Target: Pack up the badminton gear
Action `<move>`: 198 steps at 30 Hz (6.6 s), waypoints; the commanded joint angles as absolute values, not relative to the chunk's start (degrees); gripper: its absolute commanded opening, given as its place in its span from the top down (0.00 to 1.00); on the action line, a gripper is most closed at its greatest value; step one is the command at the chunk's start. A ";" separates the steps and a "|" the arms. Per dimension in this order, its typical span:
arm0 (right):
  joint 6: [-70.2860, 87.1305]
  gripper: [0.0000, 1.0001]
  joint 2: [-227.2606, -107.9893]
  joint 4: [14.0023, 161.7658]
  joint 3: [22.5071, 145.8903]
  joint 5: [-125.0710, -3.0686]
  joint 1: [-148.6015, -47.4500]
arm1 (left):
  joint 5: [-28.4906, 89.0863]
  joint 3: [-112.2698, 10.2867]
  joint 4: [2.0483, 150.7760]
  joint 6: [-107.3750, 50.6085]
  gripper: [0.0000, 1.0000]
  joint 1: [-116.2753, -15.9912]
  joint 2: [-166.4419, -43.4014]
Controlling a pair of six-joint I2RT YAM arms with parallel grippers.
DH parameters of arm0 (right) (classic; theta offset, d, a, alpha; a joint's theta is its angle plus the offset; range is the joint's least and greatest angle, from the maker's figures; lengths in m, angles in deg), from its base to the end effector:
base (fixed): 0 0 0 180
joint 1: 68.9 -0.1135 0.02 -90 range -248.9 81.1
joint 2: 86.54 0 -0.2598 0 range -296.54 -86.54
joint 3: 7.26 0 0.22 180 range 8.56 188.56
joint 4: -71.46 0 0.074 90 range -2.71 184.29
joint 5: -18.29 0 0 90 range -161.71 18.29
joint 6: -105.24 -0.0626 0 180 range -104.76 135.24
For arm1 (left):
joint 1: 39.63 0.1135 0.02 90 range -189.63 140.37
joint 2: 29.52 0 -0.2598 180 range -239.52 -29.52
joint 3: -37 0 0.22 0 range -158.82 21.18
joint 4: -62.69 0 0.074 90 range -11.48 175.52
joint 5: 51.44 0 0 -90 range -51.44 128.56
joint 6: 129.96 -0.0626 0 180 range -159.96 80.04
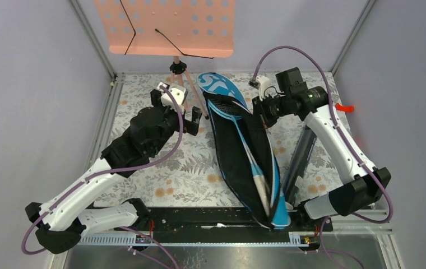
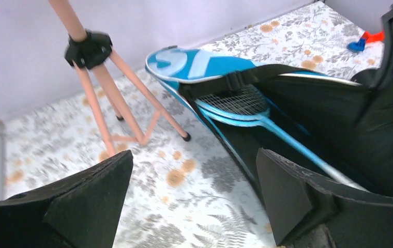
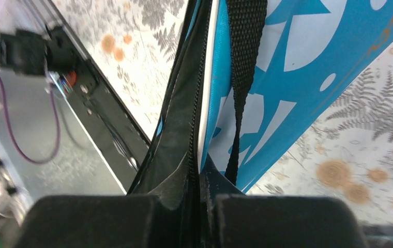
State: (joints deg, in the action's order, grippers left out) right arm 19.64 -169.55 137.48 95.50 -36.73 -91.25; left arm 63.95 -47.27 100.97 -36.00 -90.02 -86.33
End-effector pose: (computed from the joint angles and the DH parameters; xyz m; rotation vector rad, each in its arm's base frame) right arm 0.2472 0.1404 0.3552 -0.8295 2.2091 0.8752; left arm 0.1490 -0.1379 0.4079 0.3838 1.7084 -0.3052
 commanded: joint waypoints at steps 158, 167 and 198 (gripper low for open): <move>-0.54 0.10 -164.71 93.09 67.07 -46.02 -97.58 | 62.62 -22.86 97.36 -3.94 1.00 -94.82 -83.48; 1.40 0.10 -157.60 91.28 58.50 -54.38 -103.44 | 61.60 -23.93 97.94 -1.67 1.00 -97.40 -83.68; -3.77 0.20 -161.09 88.47 64.49 -65.10 -119.00 | 59.92 -18.89 93.13 -1.55 1.00 -98.49 -81.21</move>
State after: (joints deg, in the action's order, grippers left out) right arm -5.34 -162.64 85.86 62.08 -60.84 -118.02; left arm 59.55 -19.05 99.09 -3.45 -98.11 -82.97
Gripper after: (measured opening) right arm 0.796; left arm 0.115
